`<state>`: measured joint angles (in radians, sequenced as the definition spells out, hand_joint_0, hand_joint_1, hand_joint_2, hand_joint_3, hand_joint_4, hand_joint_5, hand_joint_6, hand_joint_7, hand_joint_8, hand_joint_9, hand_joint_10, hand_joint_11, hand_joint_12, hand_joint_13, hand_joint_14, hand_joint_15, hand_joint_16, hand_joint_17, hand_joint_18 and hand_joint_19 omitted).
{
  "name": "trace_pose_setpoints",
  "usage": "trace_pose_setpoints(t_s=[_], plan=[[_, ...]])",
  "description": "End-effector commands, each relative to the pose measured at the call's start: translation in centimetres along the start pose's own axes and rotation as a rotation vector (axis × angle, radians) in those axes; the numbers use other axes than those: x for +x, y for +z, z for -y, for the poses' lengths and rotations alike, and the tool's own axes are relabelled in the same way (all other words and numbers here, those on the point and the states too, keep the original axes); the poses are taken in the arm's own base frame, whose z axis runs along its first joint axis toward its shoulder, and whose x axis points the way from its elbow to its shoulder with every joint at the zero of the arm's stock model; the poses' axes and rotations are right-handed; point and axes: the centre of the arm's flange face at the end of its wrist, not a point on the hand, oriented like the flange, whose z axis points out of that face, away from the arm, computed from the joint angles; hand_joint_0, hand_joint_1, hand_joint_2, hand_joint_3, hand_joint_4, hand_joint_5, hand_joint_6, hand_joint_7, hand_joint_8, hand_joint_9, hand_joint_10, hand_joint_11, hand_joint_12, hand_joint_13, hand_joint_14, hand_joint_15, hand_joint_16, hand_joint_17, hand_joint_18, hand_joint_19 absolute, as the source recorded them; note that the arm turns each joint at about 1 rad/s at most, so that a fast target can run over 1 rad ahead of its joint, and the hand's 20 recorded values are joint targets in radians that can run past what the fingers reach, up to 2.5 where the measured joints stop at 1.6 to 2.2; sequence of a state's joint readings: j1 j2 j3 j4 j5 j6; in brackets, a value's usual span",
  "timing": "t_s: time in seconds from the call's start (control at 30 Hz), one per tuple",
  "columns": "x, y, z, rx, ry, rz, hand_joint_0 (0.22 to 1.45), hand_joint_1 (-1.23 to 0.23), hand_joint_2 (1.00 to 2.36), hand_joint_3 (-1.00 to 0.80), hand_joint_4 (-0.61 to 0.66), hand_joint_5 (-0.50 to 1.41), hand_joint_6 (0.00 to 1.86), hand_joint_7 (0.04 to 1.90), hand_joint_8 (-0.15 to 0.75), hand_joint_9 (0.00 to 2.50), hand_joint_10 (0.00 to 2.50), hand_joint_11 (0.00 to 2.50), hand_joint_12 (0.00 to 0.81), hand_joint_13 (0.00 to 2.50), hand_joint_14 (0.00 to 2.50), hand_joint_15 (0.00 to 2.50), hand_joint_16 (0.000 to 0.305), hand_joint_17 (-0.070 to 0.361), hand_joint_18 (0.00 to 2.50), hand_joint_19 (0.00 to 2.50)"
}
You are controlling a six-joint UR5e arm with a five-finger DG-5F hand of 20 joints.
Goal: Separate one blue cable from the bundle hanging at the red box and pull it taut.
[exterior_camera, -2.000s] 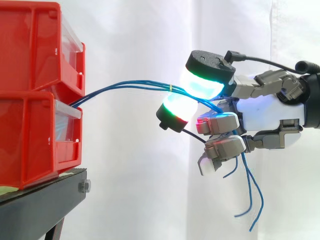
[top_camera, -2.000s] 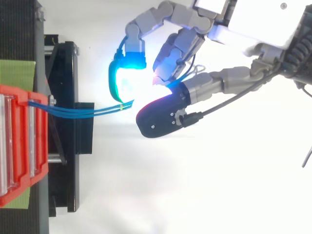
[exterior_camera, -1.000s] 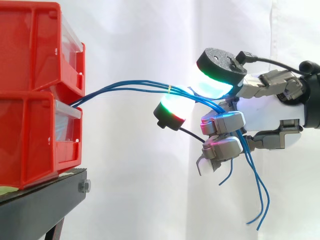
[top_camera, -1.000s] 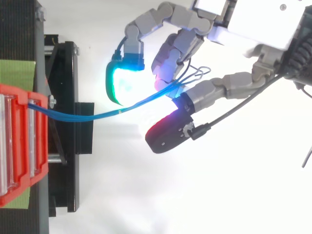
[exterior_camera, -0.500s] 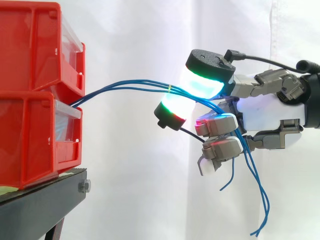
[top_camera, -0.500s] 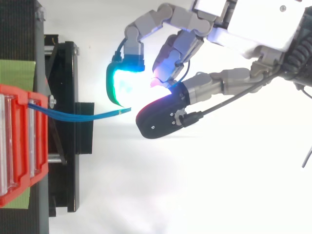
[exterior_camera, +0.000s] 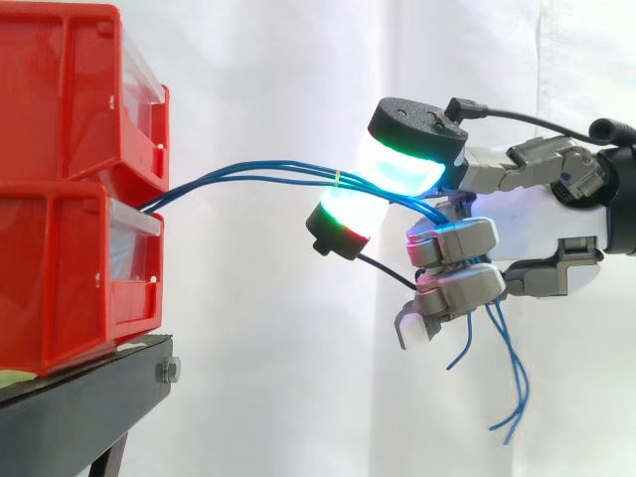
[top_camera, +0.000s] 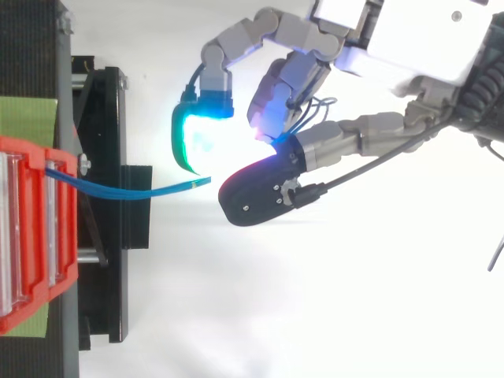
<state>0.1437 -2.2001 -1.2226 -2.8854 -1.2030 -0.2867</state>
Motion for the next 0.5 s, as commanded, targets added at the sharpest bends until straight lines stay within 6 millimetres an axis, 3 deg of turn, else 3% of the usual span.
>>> trace_pose_setpoints(t_s=[0.0,0.03,0.1,0.2,0.37,0.47], plan=[[0.03,-0.01,-0.03,0.0,0.0,0.0,0.59,-0.65,1.0,-0.5,-0.01,-0.24,0.9,0.97,0.169,1.18,0.48,1.71,0.268,1.29,0.41,1.58,0.045,0.1,0.74,0.77],[0.07,0.01,0.07,0.001,-0.001,-0.001,0.59,-0.65,1.0,-0.5,0.0,-0.24,0.9,0.97,0.167,1.18,0.5,1.7,0.272,1.28,0.46,1.55,0.045,0.1,0.74,0.77],[0.19,0.0,0.03,0.0,-0.001,-0.003,0.56,-0.64,1.0,-0.5,0.01,-0.24,0.9,0.94,0.179,1.16,0.59,1.66,0.274,1.28,0.88,1.38,0.046,0.104,0.77,0.8],[0.13,-0.03,-0.07,-0.001,0.0,-0.002,0.53,-0.62,1.0,-0.5,0.03,-0.24,0.9,0.91,0.195,1.14,0.72,1.6,0.282,1.27,1.24,1.18,0.049,0.11,0.81,0.79],[0.13,-0.03,-0.07,-0.001,0.0,-0.002,0.49,-0.59,1.0,-0.5,0.06,-0.25,0.9,0.89,0.214,1.1,0.94,1.47,0.297,1.28,1.67,0.92,0.053,0.119,0.87,0.81],[0.28,-0.03,0.02,0.002,0.0,-0.004,0.47,-0.6,1.0,-0.5,0.07,-0.25,0.9,0.87,0.223,1.09,1.0,1.43,0.304,1.29,1.75,0.88,0.055,0.123,0.89,0.82]])
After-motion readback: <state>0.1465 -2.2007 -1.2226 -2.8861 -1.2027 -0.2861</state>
